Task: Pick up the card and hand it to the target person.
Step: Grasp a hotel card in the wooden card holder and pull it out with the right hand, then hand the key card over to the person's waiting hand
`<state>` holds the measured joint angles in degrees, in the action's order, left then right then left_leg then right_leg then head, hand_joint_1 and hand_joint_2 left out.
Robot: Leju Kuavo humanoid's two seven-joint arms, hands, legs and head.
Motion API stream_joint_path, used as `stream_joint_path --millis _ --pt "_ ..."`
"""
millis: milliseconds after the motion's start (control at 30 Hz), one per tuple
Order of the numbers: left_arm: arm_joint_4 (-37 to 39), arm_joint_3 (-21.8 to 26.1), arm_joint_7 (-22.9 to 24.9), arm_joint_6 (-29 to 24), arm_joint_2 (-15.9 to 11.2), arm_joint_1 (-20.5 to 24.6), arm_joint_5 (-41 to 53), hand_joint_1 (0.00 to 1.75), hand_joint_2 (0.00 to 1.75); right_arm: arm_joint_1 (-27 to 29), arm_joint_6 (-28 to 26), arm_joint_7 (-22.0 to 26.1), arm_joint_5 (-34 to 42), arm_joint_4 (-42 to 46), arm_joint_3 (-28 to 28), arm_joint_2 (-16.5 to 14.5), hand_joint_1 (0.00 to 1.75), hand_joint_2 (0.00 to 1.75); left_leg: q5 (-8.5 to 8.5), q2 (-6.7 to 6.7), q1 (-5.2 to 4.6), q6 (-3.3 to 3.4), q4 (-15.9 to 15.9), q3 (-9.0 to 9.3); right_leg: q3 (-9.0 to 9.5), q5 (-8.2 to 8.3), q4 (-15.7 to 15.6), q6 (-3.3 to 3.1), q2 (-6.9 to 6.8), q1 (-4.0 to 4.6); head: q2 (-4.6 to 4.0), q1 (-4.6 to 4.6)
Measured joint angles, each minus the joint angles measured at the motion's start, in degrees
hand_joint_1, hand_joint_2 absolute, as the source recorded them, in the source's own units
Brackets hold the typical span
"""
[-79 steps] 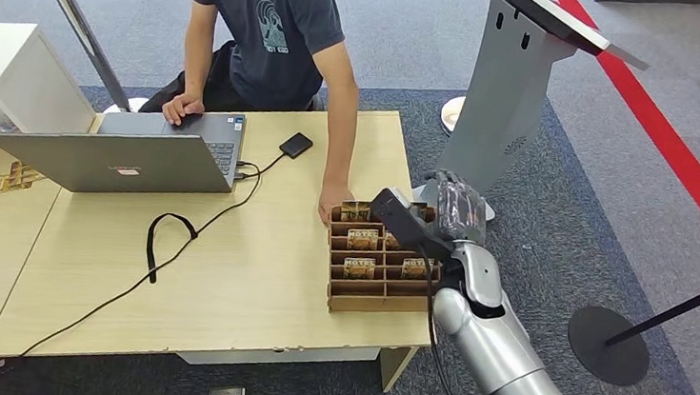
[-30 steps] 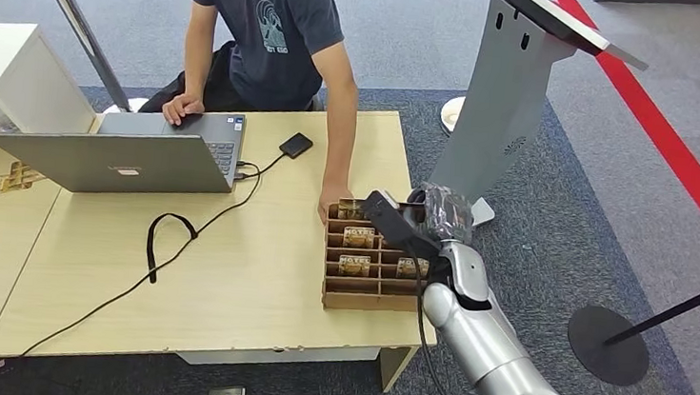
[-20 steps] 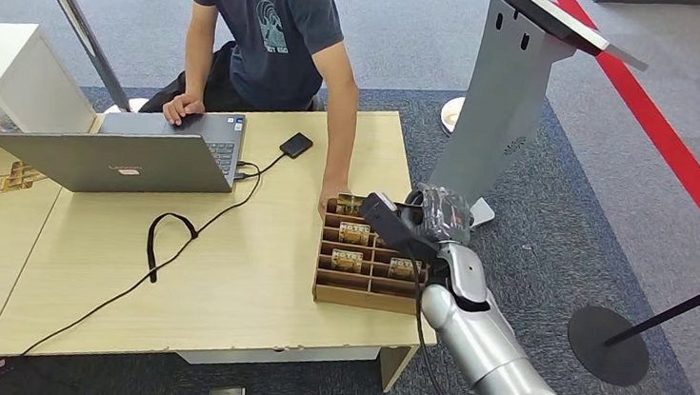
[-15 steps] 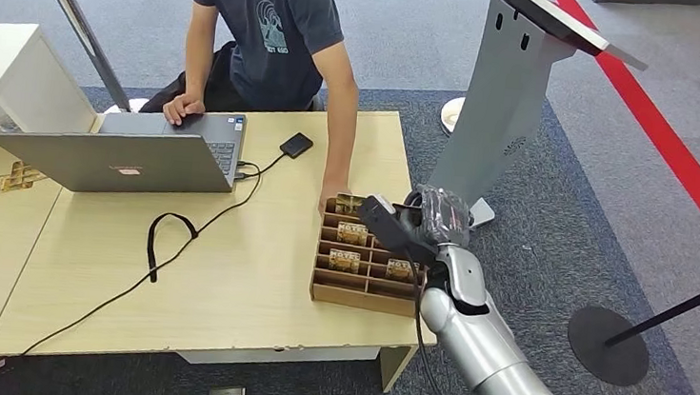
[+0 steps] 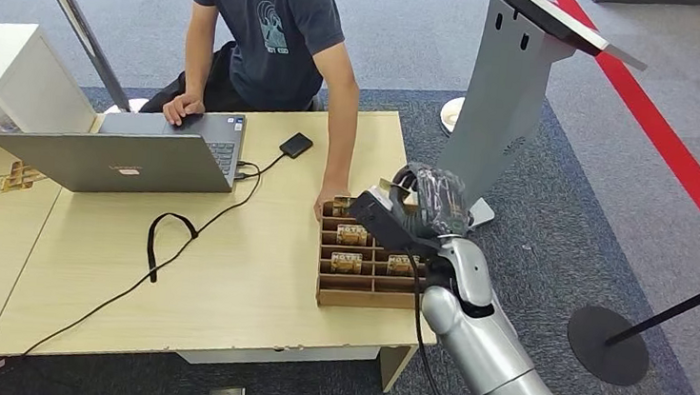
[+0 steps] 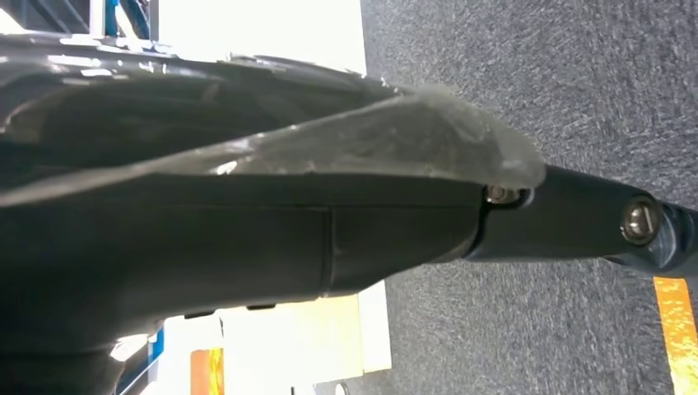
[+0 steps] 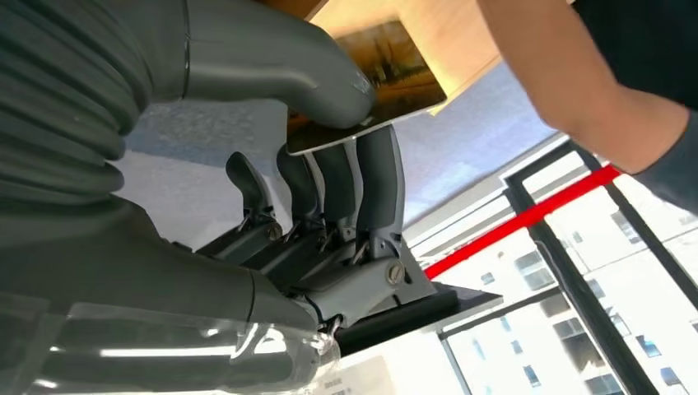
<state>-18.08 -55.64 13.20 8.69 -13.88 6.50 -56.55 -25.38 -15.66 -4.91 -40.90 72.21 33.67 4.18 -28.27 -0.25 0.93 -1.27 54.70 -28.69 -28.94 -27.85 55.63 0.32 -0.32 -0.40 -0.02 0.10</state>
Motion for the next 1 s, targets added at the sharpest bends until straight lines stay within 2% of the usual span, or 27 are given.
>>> stream_joint_path --millis 300,433,633,1000 --pt "0.0 0.9 0.1 0.1 0.0 -0.1 0.5 0.0 0.0 1.7 1.2 2.9 1.1 5.4 0.3 -0.1 1.58 1.75 0.0 0.0 0.0 0.0 0.0 -0.01 0.0 0.0 0.0 0.0 0.0 0.0 0.0 0.0" --pt "0.0 1.2 0.1 0.3 0.0 -0.1 0.6 0.0 0.0 2.3 1.8 5.0 2.1 8.0 0.5 -0.3 1.61 1.75 0.0 0.0 0.0 0.0 0.0 -0.01 0.0 0.0 0.0 0.0 0.0 0.0 0.0 0.01" --pt "0.0 1.4 0.2 0.4 0.0 -0.1 0.3 0.0 0.0 2.6 3.1 7.8 3.6 10.5 1.5 -1.2 1.59 1.75 0.0 0.0 0.0 0.0 0.0 -0.01 0.0 0.0 0.0 0.0 0.0 0.0 0.0 0.0" --pt "0.0 2.5 0.6 0.1 0.4 -0.2 -0.2 0.0 0.0 2.4 3.7 9.0 4.5 10.6 3.5 -2.6 1.57 1.75 0.0 -0.01 0.0 0.0 0.0 -0.03 0.01 0.0 0.0 0.0 0.0 0.0 0.0 0.0"
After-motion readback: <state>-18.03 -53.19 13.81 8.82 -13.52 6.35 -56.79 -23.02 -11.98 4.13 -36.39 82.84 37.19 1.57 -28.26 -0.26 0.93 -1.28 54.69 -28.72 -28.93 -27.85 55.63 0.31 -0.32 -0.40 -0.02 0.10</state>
